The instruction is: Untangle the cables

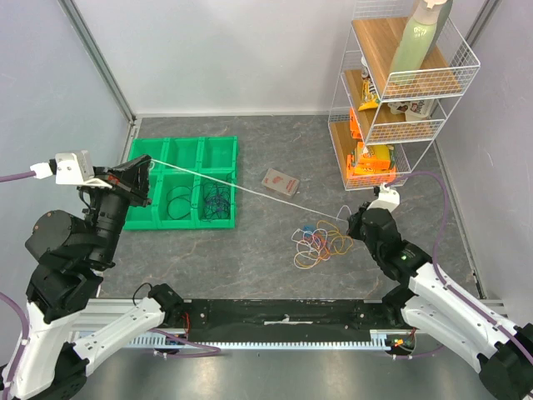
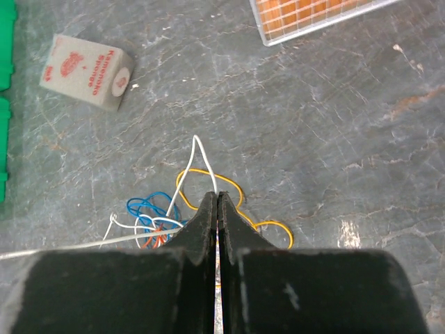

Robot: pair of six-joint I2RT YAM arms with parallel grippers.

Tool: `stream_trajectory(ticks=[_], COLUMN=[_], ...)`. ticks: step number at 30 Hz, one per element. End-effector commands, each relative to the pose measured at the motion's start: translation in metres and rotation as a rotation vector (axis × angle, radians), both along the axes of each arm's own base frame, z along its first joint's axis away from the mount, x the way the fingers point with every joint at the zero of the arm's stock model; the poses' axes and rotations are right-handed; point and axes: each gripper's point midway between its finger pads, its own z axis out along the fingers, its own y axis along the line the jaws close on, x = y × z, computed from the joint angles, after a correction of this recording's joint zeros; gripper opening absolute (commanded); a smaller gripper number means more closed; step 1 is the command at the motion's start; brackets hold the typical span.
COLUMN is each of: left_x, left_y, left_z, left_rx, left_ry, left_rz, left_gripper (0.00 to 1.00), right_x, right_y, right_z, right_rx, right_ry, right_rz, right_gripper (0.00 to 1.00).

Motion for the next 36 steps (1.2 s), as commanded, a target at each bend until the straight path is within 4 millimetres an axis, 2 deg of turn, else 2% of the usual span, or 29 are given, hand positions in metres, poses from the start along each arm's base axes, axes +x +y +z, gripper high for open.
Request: stream_trajectory(ticks=[1, 3, 6, 8, 10, 11, 13, 14, 16, 18, 20, 22, 29, 36], left_x=[-0.009, 0.001, 0.021, 0.033, 0.04, 0.043, 0.044, 0.047, 0.039, 0.033, 0.033, 0.035, 0.025, 0.029], left_y=[0.035, 0.016, -0.017, -0.047, -0.089, -0.11, -0.147, -0.169, -0.202, -0.222, -0.232, -0.235, -0.248, -0.25], left_z=[0.025, 0.016, -0.004, -0.019, -0.037, -0.049, -0.076, -0.098, -0.135, -0.168, -0.202, -0.224, -0.26, -0.305], left_rx=[-0.049, -0.03, 0.017, 0.053, 0.106, 0.136, 0.177, 0.208, 0.236, 0.249, 0.256, 0.256, 0.203, 0.213], left_ry=[-0.066, -0.026, 0.063, 0.119, 0.169, 0.201, 0.273, 0.336, 0.445, 0.545, 0.632, 0.672, 0.716, 0.868], left_rz=[0.137, 0.083, 0.004, -0.093, -0.259, -0.344, -0.506, -0.593, -0.772, -0.892, -0.933, -0.939, -1.028, -1.005], left_gripper=[0.02, 0.02, 0.02, 0.02, 0.02, 0.02, 0.02, 0.02, 0.02, 0.02, 0.02, 0.02, 0.02, 0.02], right_x=[0.002, -0.004, -0.014, -0.022, -0.033, -0.035, -0.044, -0.047, -0.047, -0.042, -0.037, -0.032, -0.033, -0.038], right_y=[-0.001, 0.043, 0.082, 0.1, 0.114, 0.122, 0.133, 0.137, 0.141, 0.141, 0.143, 0.146, 0.173, 0.194], right_z=[0.003, 0.015, 0.03, 0.041, 0.053, 0.066, 0.08, 0.085, 0.091, 0.094, 0.091, 0.086, 0.072, 0.052], right_rx=[-0.086, -0.04, 0.014, 0.057, 0.106, 0.138, 0.198, 0.223, 0.258, 0.277, 0.293, 0.308, 0.413, 0.459], right_ry=[-0.031, -0.069, -0.088, -0.123, -0.151, -0.202, -0.227, -0.235, -0.236, -0.227, -0.193, -0.161, -0.113, -0.064], right_rz=[0.1, 0.373, 0.608, 0.726, 0.818, 0.864, 0.937, 0.958, 0.956, 0.922, 0.901, 0.882, 0.976, 1.042], right_gripper=[0.0, 0.0, 0.0, 0.0, 0.0, 0.0, 0.0, 0.0, 0.0, 0.0, 0.0, 0.0, 0.0, 0.0])
